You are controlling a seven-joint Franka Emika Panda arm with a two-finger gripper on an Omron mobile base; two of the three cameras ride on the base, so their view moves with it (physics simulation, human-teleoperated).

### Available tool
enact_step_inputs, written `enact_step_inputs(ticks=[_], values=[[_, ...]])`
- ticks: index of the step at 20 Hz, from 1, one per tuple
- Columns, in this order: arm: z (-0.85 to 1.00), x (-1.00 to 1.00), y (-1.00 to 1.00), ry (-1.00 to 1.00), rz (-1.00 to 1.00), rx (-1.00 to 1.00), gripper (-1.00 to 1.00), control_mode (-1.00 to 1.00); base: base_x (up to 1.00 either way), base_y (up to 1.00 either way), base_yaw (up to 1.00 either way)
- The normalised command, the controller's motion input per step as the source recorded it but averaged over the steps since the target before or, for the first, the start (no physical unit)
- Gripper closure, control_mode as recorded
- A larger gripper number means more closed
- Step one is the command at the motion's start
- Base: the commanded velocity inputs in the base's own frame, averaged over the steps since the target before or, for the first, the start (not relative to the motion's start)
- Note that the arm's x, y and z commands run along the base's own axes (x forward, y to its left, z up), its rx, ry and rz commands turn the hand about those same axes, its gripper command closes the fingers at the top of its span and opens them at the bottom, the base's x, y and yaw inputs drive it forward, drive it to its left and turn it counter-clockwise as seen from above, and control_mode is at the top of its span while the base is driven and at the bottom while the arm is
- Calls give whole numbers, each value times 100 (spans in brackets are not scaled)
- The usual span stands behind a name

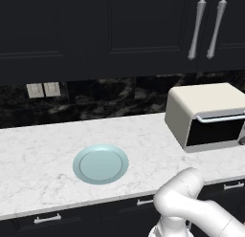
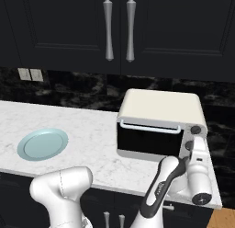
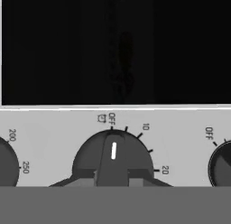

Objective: Pick up the kebab skewer and baguette bread, and place them inside the toaster oven. Close the toaster oven door and start by setting the timer.

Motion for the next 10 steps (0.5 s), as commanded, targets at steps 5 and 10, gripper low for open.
enact_step_inputs(ticks=[5, 10], values=[[0, 0, 36, 0, 0, 18, 100, -100, 0, 0, 0], [0, 0, 33, 0, 0, 19, 100, -100, 0, 0, 0]])
